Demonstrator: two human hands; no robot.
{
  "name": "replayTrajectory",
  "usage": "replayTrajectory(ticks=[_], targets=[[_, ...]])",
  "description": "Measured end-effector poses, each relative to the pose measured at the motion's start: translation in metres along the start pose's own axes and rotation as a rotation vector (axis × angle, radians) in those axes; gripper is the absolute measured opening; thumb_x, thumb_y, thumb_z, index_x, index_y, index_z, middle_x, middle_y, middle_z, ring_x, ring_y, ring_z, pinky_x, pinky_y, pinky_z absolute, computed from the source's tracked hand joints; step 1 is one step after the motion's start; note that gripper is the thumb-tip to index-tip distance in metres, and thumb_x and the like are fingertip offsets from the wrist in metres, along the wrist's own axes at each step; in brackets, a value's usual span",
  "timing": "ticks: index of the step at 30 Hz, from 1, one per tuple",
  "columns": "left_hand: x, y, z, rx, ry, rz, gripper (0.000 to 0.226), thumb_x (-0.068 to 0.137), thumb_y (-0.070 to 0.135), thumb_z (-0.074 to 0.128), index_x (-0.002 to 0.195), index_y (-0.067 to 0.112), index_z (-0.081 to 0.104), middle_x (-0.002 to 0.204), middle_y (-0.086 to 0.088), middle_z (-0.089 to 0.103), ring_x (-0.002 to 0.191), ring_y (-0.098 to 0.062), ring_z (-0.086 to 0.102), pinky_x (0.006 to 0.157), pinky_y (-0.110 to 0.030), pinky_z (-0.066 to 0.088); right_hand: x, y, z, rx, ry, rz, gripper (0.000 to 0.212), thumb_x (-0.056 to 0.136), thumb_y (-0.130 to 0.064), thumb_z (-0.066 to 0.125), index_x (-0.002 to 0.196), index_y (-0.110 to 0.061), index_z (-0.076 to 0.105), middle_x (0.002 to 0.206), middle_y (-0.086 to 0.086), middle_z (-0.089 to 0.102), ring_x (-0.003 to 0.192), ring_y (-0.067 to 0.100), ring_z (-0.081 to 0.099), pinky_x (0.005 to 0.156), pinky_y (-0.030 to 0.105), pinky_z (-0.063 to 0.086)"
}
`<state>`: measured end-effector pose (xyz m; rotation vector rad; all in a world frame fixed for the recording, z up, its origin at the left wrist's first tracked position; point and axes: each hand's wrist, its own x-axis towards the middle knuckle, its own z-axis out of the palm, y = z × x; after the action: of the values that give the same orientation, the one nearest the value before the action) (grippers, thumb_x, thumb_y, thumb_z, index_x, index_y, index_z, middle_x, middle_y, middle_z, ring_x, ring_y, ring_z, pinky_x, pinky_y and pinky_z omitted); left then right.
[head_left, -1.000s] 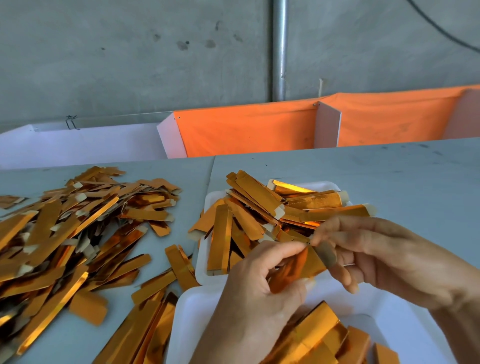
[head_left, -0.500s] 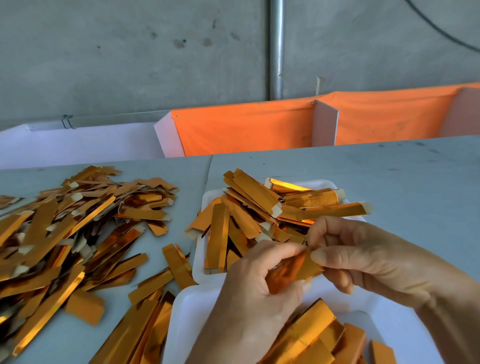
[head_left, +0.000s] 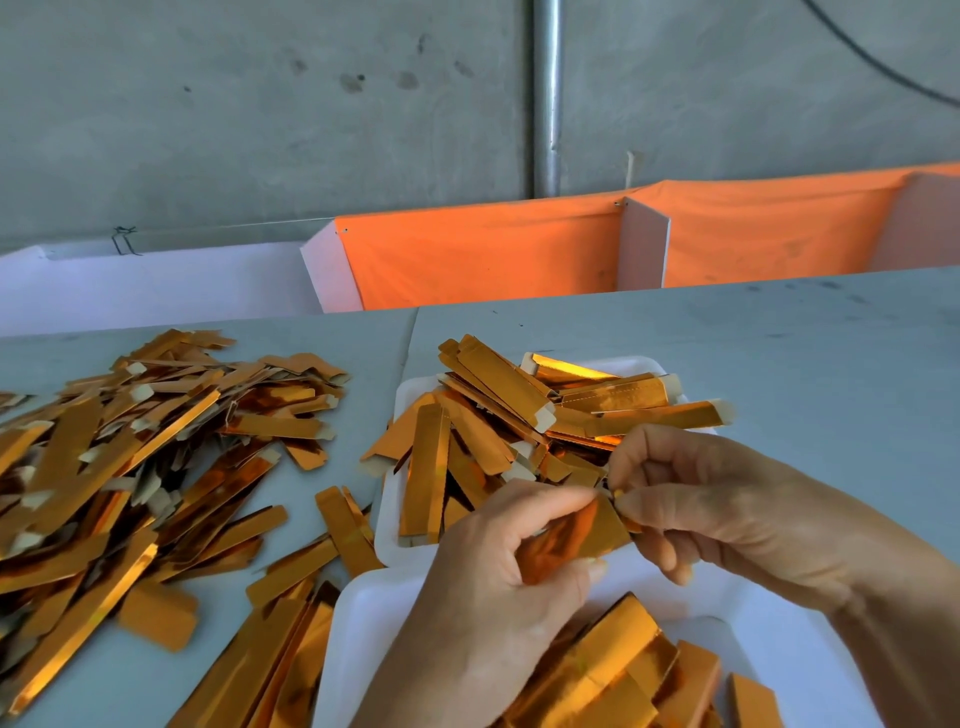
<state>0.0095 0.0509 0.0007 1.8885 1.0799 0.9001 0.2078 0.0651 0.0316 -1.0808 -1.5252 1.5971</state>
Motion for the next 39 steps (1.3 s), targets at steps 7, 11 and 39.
replayTrajectory(ticks=[7, 11, 39], targets=[[0.001, -0.005, 0.0, 0.135, 0.032, 0.061, 0.044, 0.085, 0.031, 0.065, 0.127, 0.04, 0.056, 0.114, 0.035, 0.05, 0.112, 0.012, 0.046, 0.091, -0.005, 0.038, 0.004, 0.003, 0.005, -0.164, 0.077, -0.039, 0.008, 0.088, -0.004, 0.064, 0.085, -0.005, 0.056, 0.055, 0.009, 0.059, 0.046, 0.015, 0.053, 0.048, 0.019, 0.044], [0.001, -0.004, 0.003, 0.241, 0.045, 0.119, 0.045, 0.088, 0.028, 0.063, 0.129, 0.041, 0.053, 0.115, 0.035, 0.047, 0.112, 0.014, 0.043, 0.09, -0.002, 0.034, 0.003, 0.004, 0.001, -0.171, 0.023, -0.019, 0.008, 0.088, -0.002, 0.063, 0.091, -0.003, 0.056, 0.059, 0.009, 0.061, 0.051, 0.016, 0.056, 0.052, 0.019, 0.046], [0.0, 0.002, 0.003, -0.084, -0.019, 0.076, 0.036, 0.087, 0.03, 0.064, 0.121, 0.041, 0.059, 0.113, 0.024, 0.06, 0.111, 0.004, 0.054, 0.092, -0.013, 0.044, 0.011, 0.022, -0.007, 0.329, -0.133, -0.039, 0.032, 0.063, -0.025, 0.088, 0.072, -0.011, 0.061, 0.059, 0.005, 0.048, 0.043, 0.013, 0.049, 0.044, 0.019, 0.044]])
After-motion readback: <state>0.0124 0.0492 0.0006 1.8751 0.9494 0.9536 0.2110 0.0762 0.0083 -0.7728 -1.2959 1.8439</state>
